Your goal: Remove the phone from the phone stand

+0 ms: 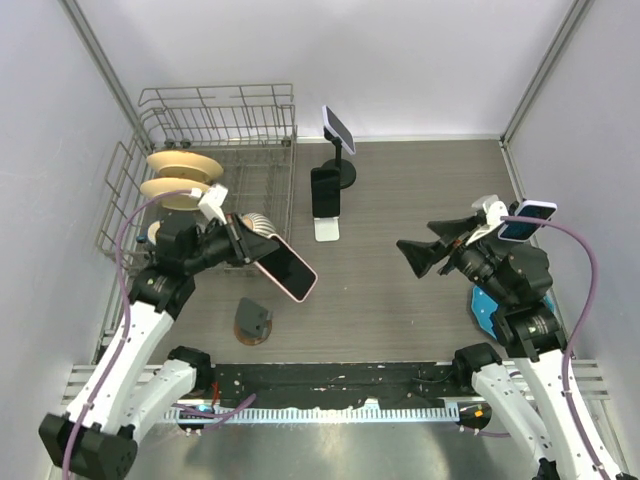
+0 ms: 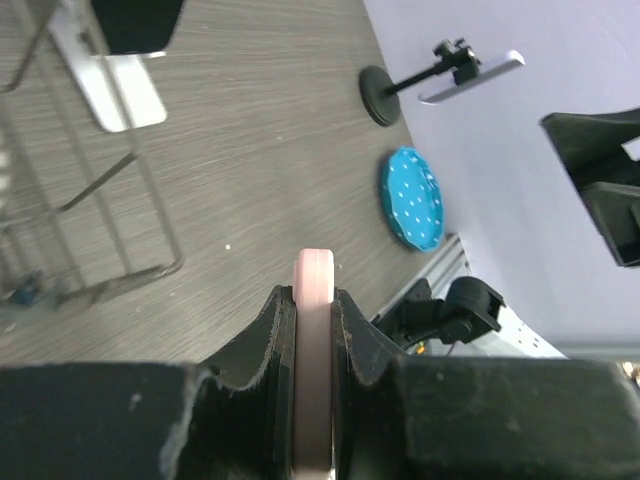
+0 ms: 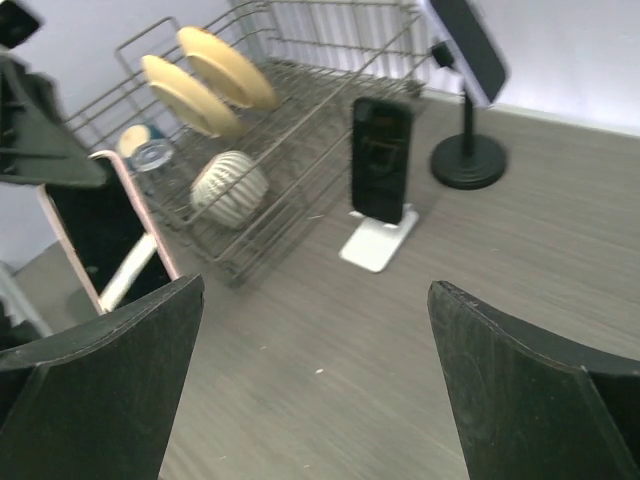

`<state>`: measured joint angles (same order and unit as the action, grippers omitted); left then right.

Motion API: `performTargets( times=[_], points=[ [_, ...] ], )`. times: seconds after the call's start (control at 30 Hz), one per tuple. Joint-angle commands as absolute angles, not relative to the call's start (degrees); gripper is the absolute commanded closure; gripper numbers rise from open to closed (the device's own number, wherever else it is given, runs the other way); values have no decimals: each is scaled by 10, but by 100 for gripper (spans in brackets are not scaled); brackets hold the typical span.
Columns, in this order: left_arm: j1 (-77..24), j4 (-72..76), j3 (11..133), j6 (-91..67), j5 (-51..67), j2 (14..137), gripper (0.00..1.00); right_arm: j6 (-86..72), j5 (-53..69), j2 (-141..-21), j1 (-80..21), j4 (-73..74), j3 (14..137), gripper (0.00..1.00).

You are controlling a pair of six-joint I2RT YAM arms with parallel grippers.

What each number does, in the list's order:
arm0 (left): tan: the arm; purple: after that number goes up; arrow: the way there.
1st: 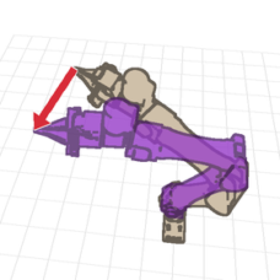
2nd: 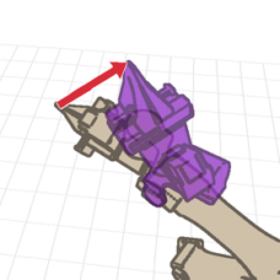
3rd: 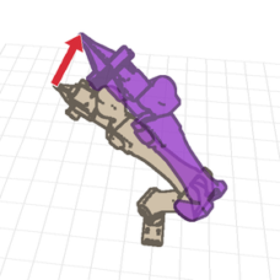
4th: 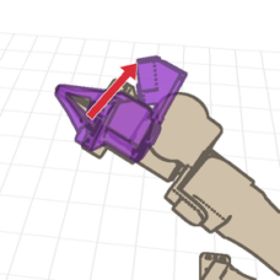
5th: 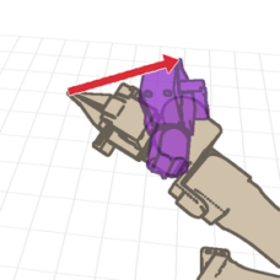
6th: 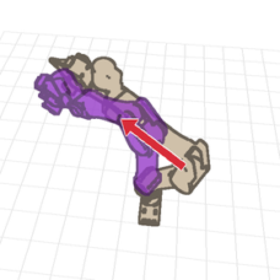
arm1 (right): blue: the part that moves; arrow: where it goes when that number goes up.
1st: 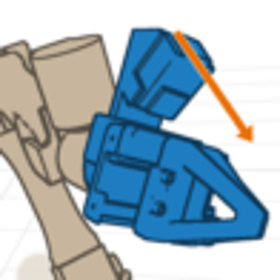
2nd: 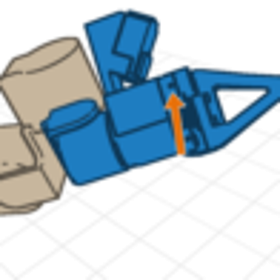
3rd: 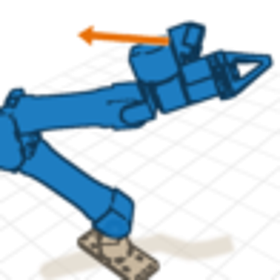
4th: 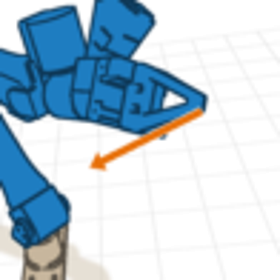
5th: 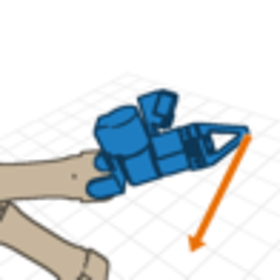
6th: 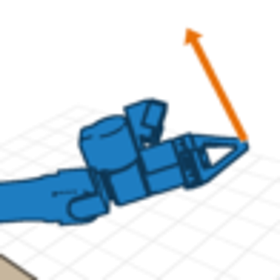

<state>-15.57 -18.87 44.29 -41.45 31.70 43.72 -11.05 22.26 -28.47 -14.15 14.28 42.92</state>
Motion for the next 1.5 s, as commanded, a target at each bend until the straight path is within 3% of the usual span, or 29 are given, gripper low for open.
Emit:
performTargets(
  times=[0.0,0.4,0.87,1.07,1.2,1.27,1.33,1.37,1.43,1.47],
  points=[
    [-205,-76,511,-427,375,501,100,-208,336,-295,-143,27,396,0],
    [-298,39,545,-438,396,616,100,-380,461,-385,-156,-187,327,0],
    [-347,132,551,-462,450,654,100,-409,466,-545,-298,-251,316,4],
    [-350,143,546,-466,461,650,100,-433,485,-556,-318,-309,306,30],
    [-350,142,542,-466,466,648,100,-453,490,-552,-319,-334,292,59],
    [-349,138,540,-464,466,642,99,-458,486,-549,-319,-339,289,68],
    [-349,123,539,-457,461,633,90,-454,480,-545,-319,-327,287,82],
    [-349,114,540,-450,458,628,76,-453,477,-543,-319,-323,287,89],
    [-349,76,544,-422,438,612,62,-448,466,-535,-319,-312,282,94],
    [-349,57,547,-409,426,606,51,-447,460,-533,-319,-308,281,96]
  ],
)
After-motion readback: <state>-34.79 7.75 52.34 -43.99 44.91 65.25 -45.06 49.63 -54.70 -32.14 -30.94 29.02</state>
